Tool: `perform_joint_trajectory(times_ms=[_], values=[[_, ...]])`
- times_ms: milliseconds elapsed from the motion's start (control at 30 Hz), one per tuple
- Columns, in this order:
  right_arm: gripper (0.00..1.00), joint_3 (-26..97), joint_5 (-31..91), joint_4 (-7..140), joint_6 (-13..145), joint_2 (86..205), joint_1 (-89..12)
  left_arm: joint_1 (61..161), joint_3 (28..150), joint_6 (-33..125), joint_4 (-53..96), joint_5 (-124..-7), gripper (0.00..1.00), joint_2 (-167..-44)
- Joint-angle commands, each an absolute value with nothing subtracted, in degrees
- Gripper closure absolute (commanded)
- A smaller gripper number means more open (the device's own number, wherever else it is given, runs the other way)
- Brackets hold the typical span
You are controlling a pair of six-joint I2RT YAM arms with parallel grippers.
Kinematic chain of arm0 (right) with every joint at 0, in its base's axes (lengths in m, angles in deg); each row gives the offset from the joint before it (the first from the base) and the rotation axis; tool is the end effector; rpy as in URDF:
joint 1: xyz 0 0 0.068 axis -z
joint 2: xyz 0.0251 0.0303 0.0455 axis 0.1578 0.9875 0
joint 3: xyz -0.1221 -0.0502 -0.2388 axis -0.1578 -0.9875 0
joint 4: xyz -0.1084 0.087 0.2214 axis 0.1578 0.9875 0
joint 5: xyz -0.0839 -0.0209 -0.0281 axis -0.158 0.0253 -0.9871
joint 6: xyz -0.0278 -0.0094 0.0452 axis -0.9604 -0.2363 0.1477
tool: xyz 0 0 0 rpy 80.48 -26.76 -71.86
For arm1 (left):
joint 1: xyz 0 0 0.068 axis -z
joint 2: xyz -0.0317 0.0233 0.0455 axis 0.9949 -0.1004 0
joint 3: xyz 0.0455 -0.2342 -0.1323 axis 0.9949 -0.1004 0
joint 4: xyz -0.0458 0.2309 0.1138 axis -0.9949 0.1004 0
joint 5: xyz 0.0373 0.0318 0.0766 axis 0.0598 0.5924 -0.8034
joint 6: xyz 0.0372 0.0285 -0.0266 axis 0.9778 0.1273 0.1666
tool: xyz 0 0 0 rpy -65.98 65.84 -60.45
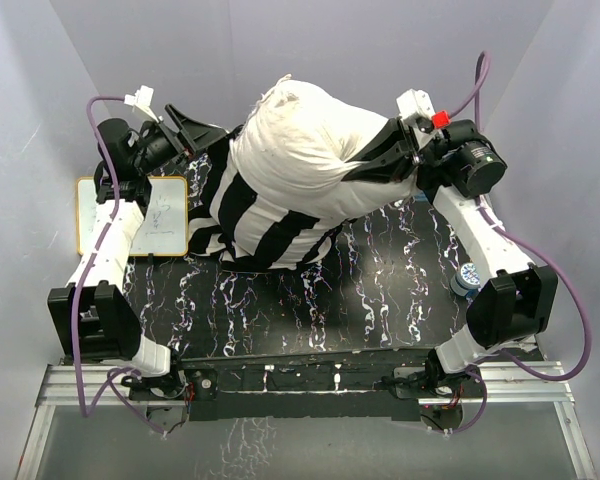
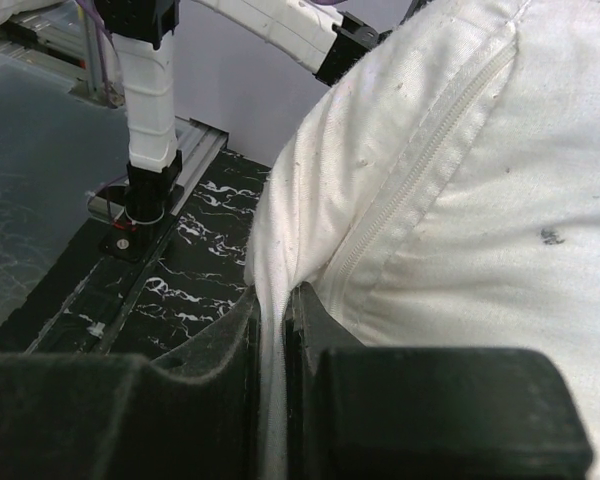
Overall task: Put the pillow into the pillowcase
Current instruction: Stuff the pillow into the pillowcase.
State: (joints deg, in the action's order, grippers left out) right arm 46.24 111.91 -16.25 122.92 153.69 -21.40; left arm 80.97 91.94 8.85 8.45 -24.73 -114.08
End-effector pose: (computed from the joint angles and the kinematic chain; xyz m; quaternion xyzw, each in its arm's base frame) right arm 0.2621 0.0936 0.4995 -0.6030 0.3608 0.4860 0.5197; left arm 0.3417 -0.0075 0.4067 0.0092 0.6826 -0.5179 0.5155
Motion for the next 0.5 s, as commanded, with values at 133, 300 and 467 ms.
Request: perform_joint_trajectory(times_ms=[133,300,467], values=[[0.91,43.96,121.18,-23.88,125.35,153.86,-24.05,86.31,95.77,1.19,-1.99,-22.11,0.19,-117.56],[0.91,43.38,121.12,-23.69,125.44,153.56,-24.19,87.22,96.93,-3.15,-7.19,-19.97,0.68,-119.63],[0.91,48.63,120.57,-21.39,127.86,156.67,-24.12,87.17,96.49,-4.08,-9.92,-21.71,1.0,-116.97]])
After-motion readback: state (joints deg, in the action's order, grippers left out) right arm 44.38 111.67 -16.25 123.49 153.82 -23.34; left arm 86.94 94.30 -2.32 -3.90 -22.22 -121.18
